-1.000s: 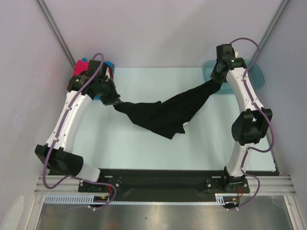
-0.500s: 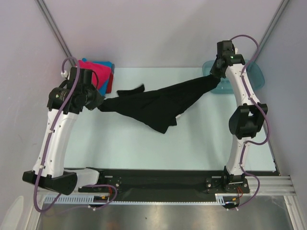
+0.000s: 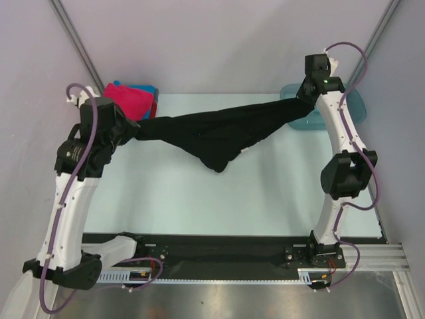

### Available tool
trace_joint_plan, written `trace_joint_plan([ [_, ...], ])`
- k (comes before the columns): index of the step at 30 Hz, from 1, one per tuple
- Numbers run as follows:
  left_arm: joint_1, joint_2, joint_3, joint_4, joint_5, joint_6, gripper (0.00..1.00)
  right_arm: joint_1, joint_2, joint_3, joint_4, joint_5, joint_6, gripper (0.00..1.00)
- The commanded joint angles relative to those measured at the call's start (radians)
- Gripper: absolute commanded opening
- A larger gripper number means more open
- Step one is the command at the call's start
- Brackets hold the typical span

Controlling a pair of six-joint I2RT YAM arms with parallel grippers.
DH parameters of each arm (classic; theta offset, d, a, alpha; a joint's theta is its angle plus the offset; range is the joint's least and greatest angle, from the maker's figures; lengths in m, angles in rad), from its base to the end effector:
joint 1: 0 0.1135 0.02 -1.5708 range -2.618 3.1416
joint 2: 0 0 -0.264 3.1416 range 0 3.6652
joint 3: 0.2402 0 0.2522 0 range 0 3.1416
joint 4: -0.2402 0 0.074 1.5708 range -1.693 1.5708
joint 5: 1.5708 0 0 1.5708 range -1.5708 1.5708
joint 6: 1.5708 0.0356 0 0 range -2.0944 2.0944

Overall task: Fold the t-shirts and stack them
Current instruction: Flatten the tshirt out

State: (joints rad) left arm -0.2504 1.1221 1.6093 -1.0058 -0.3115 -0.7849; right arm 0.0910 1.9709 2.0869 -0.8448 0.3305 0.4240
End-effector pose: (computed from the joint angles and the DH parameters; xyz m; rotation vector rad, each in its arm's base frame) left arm 0.1844 -0.0359 0.4656 -0.7281 1.9451 -0.3121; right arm 0.4388 0.0284 0.3729 0.5382 2.1892 -0.1062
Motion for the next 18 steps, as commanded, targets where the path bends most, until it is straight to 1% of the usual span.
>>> trace_joint_plan([
  [1,0.0,-0.085,0.014,0.162,-0.092,0.027,0.0,0.0,-0.173,-0.063,0.2,0.114,-0.034,0.0],
  [2,0.0,-0.09,0.033,0.18,-0.092,0.044,0.0,0.004,-0.202,-0.135,0.242,0.122,-0.065,0.0],
  [3,0.0,-0.094,0.044,0.187,-0.09,0.055,0.0,0.004,-0.269,-0.175,0.342,0.127,-0.083,0.0],
  [5,0.0,-0.097,0.066,0.223,-0.072,0.085,0.0,0.004,-0.326,-0.288,0.442,0.12,-0.137,0.0],
  [6,0.0,-0.1,0.072,0.236,-0.046,0.088,0.01,0.001,-0.363,-0.306,0.495,0.122,-0.146,0.0],
  [9,0.0,-0.111,0.081,0.259,0.004,0.073,0.0,-0.013,-0.38,-0.304,0.474,0.111,-0.168,0.0],
  [12,0.0,-0.131,0.092,0.233,0.06,0.044,0.0,-0.013,-0.414,-0.33,0.478,0.151,-0.18,0.0],
  [18,0.0,-0.179,0.133,0.096,0.121,-0.008,0.0,-0.045,-0.452,-0.335,0.503,0.209,-0.241,0.0],
])
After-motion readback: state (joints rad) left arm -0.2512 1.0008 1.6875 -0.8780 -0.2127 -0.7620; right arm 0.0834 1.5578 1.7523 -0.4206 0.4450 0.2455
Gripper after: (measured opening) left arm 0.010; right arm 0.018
